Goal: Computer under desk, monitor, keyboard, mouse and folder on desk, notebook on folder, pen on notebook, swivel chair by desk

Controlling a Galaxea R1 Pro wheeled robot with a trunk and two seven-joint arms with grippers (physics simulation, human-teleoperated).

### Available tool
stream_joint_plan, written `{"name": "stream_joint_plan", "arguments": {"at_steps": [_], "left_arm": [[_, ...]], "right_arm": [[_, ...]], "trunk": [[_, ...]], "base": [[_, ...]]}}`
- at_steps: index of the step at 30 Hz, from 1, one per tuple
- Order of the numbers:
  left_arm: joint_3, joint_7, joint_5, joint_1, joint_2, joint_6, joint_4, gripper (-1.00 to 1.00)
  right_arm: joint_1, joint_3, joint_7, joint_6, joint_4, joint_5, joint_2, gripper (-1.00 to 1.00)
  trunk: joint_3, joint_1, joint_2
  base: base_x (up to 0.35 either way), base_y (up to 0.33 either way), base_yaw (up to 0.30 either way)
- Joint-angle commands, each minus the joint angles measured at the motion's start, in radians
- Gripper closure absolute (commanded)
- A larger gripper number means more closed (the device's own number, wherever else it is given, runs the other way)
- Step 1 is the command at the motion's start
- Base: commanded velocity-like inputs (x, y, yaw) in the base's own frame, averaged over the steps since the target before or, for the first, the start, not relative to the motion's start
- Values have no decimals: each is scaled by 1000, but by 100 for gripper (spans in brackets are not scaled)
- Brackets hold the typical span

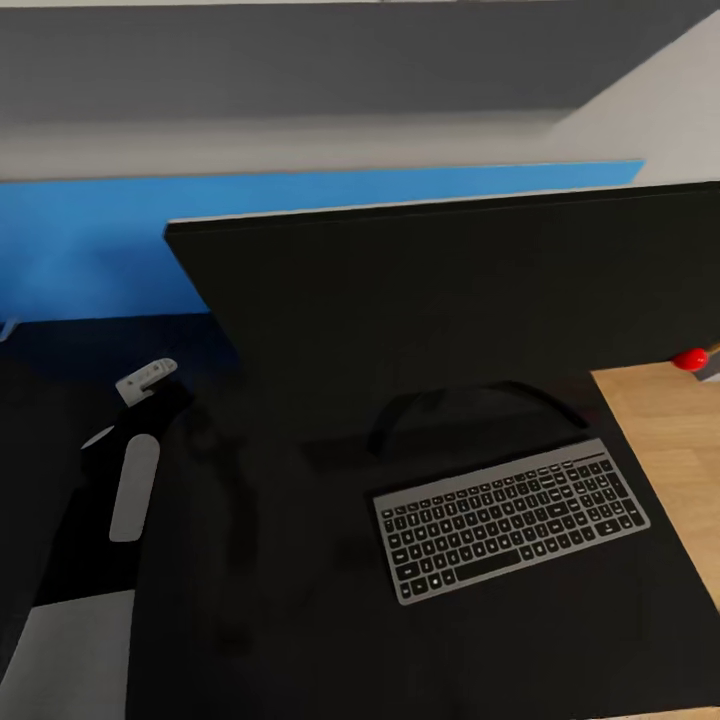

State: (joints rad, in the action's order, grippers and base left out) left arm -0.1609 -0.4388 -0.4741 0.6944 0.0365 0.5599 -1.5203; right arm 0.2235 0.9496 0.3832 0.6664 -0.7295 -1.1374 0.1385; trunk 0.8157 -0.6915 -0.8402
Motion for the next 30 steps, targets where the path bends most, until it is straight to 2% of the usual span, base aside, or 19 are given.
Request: {"name": "stream_joint_plan", "arguments": {"at_steps": [1, 9, 10, 16, 21, 30], "left_arm": [[0, -7, -9, 0, 0, 5, -1, 100], [3, -7, -12, -1, 0, 30, -1, 100], [-1, -7, -9, -5, 0, 128, -14, 100], [-1, -6, -12, -42, -8, 209, -74, 100], [1, -5, -19, -81, -16, 227, -85, 100], [9, -4, -21, -109, -20, 224, -87, 100]], "right_arm": [[-1, 5, 8, 4, -2, -2, 1, -100], [0, 5, 7, 4, -2, 0, 1, -100], [-1, 5, 5, 4, -2, 0, 2, -100], [-1, 6, 5, 4, -1, 1, 2, -100], [-1, 7, 5, 3, 0, 1, 1, -100], [-2, 5, 5, 3, 10, 0, 1, -100]], "trunk": [[1, 0, -1], [1, 0, -1], [1, 0, -1], [-1, 0, -1], [-7, 0, -1], [-22, 0, -1]], "base": [[-125, -221, 92], [-62, -100, 26], [-2, -3, 1], [0, -1, 0], [0, 0, -14], [0, 0, -74]]}}
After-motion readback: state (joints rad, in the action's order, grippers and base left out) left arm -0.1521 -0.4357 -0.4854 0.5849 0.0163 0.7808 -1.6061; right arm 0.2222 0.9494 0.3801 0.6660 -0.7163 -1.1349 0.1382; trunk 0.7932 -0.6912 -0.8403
